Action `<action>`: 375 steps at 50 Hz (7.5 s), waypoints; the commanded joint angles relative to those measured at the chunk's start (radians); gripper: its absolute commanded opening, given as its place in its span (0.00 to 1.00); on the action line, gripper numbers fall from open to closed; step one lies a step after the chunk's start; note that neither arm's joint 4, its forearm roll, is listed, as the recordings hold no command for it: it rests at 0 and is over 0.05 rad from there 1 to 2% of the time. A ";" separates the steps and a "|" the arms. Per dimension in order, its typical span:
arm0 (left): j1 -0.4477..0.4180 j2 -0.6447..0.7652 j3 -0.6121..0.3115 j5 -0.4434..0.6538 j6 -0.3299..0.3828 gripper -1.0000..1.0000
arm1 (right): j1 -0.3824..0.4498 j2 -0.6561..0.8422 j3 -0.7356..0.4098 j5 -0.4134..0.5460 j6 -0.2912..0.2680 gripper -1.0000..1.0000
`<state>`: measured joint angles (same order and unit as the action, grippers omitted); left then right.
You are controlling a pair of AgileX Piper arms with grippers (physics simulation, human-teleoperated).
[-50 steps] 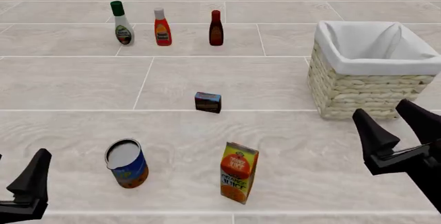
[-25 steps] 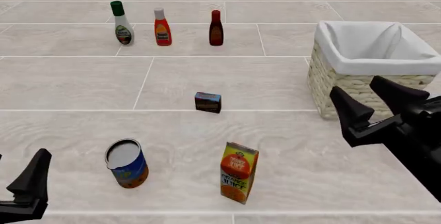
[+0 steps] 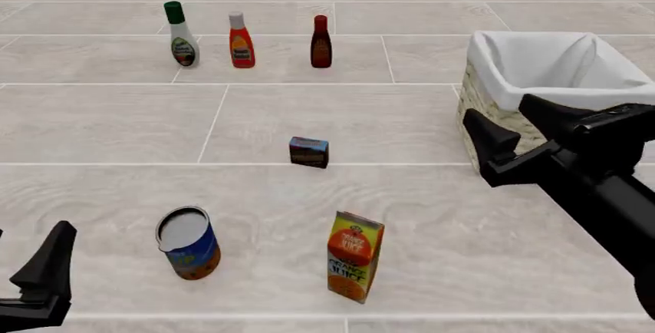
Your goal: Pick the chocolate pudding and place it in the basket.
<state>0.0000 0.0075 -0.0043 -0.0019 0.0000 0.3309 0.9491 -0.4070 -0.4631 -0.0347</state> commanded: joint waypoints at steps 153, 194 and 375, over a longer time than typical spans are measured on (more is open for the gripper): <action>0.000 0.000 0.000 0.000 0.000 1.00 | 0.273 0.859 -1.196 0.683 -0.047 1.00; 0.000 0.000 0.000 0.000 0.000 1.00 | 0.270 1.016 -1.487 0.960 -0.098 1.00; 0.000 0.000 0.000 0.000 0.000 1.00 | 0.247 1.382 -1.436 0.885 -0.048 1.00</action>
<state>0.0000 0.0075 -0.0043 -0.0019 0.0000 0.5781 2.3206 -1.8514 0.4335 -0.0914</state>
